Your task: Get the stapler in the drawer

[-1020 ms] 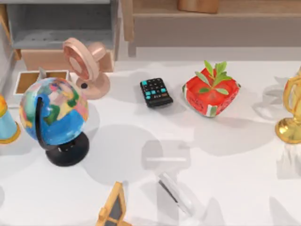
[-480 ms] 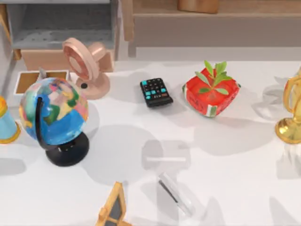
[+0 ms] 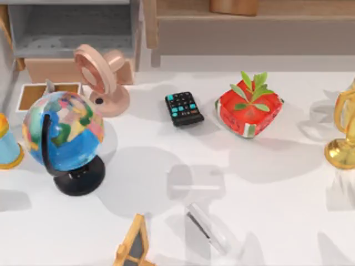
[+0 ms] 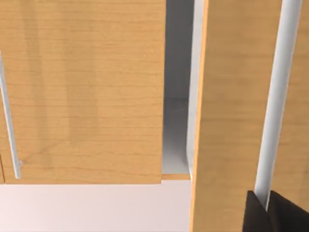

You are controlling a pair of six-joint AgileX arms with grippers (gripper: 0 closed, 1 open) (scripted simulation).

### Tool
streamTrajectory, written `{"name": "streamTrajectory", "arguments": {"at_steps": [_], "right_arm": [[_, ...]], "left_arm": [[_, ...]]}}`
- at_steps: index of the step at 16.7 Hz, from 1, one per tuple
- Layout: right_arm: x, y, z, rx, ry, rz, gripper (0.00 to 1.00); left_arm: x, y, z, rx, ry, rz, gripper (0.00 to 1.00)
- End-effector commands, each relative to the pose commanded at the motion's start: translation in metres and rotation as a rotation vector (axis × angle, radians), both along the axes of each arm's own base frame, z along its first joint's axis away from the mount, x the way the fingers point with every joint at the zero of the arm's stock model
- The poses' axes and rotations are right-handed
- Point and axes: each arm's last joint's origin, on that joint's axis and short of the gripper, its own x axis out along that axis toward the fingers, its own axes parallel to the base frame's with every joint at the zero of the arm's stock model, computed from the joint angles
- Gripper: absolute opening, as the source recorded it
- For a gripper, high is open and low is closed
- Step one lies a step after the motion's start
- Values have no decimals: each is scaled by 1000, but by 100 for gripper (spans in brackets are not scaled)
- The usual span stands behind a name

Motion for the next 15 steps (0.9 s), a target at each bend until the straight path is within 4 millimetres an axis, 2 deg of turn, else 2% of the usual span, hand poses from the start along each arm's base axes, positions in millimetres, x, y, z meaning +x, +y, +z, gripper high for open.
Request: {"name": "streamTrajectory", "arguments": {"at_steps": [11, 15], "right_arm": [[0, 0, 0, 0, 0, 0, 100], [0, 0, 0, 0, 0, 0, 100]], "left_arm": [[0, 0, 0, 0, 0, 0, 98], [0, 0, 0, 0, 0, 0, 100]]}}
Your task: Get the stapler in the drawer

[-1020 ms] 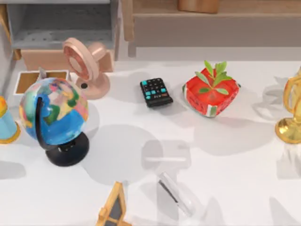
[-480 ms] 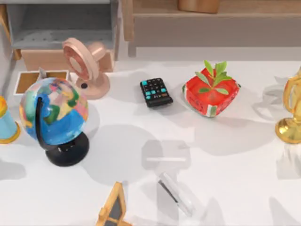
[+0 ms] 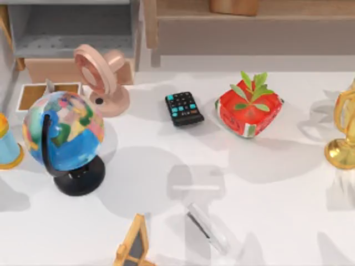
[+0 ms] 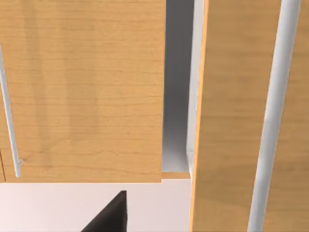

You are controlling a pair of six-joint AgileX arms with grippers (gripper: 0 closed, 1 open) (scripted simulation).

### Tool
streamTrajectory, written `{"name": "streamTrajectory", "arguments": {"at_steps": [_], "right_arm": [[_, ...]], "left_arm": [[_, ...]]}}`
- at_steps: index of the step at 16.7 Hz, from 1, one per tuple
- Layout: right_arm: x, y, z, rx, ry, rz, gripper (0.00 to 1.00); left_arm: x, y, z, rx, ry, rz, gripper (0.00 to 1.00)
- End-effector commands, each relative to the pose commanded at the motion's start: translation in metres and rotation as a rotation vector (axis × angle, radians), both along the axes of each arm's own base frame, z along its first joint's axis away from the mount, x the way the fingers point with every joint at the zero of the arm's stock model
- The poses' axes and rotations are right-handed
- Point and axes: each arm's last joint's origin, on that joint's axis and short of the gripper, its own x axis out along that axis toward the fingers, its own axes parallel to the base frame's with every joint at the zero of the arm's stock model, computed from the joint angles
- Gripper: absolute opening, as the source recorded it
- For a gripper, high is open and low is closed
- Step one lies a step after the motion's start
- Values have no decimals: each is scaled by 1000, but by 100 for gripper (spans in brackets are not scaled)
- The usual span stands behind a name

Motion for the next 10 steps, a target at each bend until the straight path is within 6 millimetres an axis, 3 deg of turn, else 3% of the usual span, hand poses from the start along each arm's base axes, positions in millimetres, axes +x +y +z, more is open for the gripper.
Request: {"name": "streamTrajectory", "arguments": {"at_steps": [6, 10], "right_arm": [[0, 0, 0, 0, 0, 0, 100], [0, 0, 0, 0, 0, 0, 100]], "left_arm": [[0, 0, 0, 1, -1, -2, 100], [-17, 0, 0, 0, -1, -2, 100]]}}
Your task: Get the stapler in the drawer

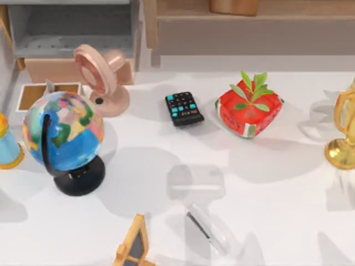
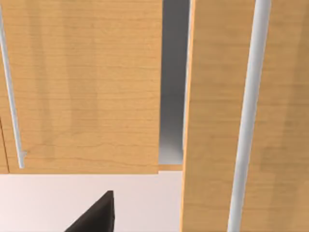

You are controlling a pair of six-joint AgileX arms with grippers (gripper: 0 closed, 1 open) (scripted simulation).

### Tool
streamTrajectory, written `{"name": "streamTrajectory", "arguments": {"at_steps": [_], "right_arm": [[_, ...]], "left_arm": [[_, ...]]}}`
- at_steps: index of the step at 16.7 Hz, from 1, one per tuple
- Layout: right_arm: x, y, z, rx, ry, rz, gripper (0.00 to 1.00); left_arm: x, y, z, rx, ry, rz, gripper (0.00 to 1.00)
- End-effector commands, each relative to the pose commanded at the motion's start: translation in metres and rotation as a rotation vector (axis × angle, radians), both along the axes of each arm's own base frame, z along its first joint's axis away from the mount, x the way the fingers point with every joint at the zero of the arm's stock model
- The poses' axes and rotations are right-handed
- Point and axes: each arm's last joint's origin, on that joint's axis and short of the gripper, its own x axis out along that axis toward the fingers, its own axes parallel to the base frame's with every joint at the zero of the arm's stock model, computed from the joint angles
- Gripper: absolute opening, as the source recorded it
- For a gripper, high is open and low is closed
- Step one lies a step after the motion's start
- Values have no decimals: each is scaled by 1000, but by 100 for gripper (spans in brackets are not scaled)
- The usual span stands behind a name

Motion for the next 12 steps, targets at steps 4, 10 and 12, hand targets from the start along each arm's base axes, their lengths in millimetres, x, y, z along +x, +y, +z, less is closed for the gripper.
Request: {"name": "streamTrajectory", "arguments": {"at_steps": [4, 10, 12], "right_arm": [[0, 0, 0, 0, 0, 0, 100], [0, 0, 0, 0, 0, 0, 100], [0, 0, 0, 0, 0, 0, 100]], "left_arm": [[-1, 0, -1, -2, 2, -3, 100], [0, -11, 17, -133, 0, -54, 100], [2, -21, 29, -257, 14, -97, 100]]}}
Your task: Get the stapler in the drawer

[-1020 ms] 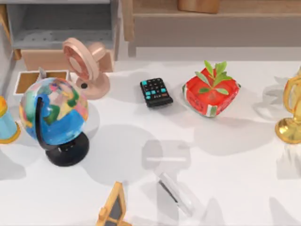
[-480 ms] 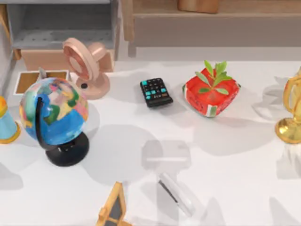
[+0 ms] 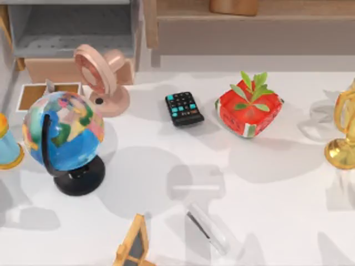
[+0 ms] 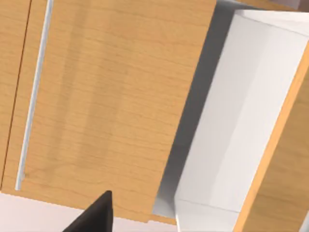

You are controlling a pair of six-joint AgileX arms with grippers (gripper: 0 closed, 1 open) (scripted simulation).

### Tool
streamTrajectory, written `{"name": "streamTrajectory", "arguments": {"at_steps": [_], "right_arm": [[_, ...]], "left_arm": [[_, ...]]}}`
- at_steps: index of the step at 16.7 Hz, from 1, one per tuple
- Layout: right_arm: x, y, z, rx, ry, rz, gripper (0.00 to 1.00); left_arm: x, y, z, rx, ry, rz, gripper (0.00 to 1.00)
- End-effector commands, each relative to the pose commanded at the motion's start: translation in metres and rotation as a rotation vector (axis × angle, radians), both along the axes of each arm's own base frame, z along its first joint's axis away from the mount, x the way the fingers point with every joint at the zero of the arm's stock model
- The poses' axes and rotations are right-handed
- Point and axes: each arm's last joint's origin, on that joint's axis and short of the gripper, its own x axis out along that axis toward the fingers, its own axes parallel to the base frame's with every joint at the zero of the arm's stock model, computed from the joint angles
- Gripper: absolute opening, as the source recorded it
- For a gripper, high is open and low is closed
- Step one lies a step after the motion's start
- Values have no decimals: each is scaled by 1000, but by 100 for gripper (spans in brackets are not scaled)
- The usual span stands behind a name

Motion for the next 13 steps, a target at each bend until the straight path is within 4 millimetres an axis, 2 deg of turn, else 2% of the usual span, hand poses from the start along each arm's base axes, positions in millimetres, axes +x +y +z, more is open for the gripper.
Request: {"name": "streamTrajectory", "arguments": {"at_steps": [4, 8, 10, 13], "right_arm": [[0, 0, 0, 0, 0, 0, 100], [0, 0, 0, 0, 0, 0, 100], [0, 0, 0, 0, 0, 0, 100], [0, 0, 0, 0, 0, 0, 100]], "left_arm": [[13, -27, 23, -343, 93, -102, 100], [47, -62, 52, -753, 263, -167, 100], [68, -86, 71, -964, 375, -173, 100], [98, -136, 97, -1273, 591, -129, 100]]}}
